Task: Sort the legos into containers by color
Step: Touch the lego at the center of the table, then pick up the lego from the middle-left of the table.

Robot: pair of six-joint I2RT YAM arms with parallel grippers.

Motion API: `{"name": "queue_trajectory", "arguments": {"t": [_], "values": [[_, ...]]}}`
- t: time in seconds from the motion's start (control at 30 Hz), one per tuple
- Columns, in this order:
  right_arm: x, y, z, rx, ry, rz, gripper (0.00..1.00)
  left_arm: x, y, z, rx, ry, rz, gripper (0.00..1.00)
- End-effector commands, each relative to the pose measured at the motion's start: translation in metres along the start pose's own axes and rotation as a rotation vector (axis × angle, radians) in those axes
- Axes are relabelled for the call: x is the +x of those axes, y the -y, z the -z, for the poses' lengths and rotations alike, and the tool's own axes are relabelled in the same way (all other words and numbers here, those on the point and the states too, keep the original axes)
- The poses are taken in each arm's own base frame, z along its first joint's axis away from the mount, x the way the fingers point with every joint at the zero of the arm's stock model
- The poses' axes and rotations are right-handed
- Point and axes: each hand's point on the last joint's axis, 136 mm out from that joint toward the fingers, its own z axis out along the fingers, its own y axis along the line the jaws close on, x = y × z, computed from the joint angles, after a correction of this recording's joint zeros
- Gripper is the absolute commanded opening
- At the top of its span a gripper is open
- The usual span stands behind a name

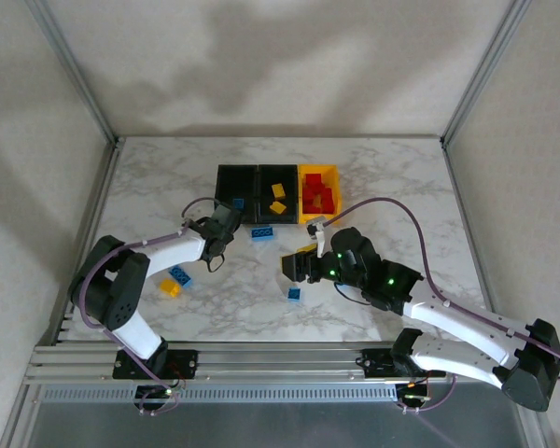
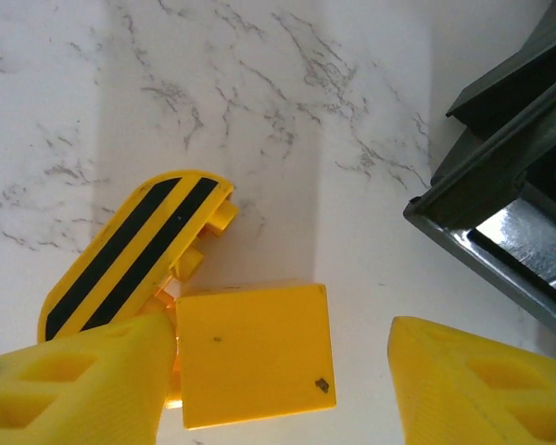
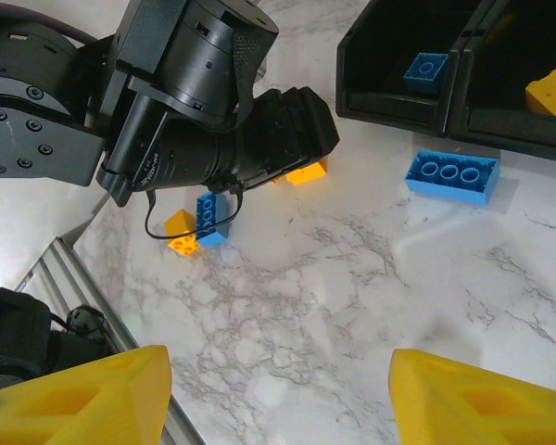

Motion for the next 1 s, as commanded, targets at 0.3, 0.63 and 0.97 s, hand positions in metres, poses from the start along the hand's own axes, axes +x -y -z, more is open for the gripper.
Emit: {"name": "queue_trajectory", "arguments": {"t": [0.3,0.63,0.97], "values": [[0.0,0.002,-0.006,0.012,0.01,0.001,0.63,0.013,-0.014,0.011,-0.012,-0.071,-0.026,0.63],[0.001,0.002,-0.007,0.01,0.009,0.003,0.63,0.007,-0.015,0.017,-0.009,-0.052,-0.033,0.68],[0.002,0.002,-0.003,0.009,0.016,0.006,0.63,0.018,-0.003,0.0,-0.024,-0.072,-0.004,0.79]]}}
